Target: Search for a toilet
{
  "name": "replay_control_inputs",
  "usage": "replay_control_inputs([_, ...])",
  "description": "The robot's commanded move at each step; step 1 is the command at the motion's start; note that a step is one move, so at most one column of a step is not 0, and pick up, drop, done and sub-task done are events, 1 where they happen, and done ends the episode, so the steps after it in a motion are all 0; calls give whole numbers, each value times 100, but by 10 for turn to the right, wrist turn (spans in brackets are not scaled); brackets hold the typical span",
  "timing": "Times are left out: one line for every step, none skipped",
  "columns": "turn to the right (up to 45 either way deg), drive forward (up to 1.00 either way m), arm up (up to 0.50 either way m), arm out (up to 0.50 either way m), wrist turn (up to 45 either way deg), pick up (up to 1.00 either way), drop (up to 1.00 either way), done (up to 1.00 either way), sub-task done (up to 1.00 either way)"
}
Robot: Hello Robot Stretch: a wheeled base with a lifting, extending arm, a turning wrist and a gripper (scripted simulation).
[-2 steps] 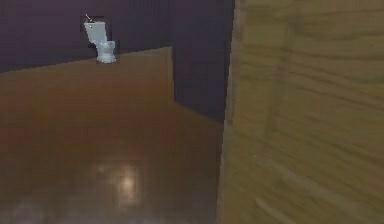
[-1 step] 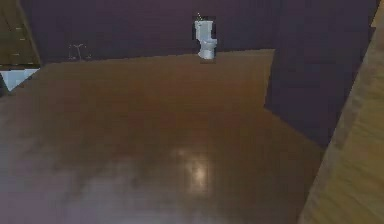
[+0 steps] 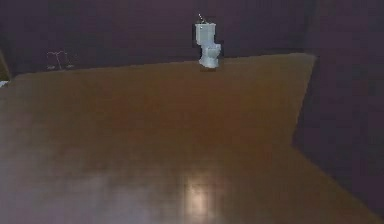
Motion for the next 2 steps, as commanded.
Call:
replay_control_inputs([0,100,0,0,0,0,0,0,0])
replay_control_inputs([0,100,0,0,0,0,0,0,0])
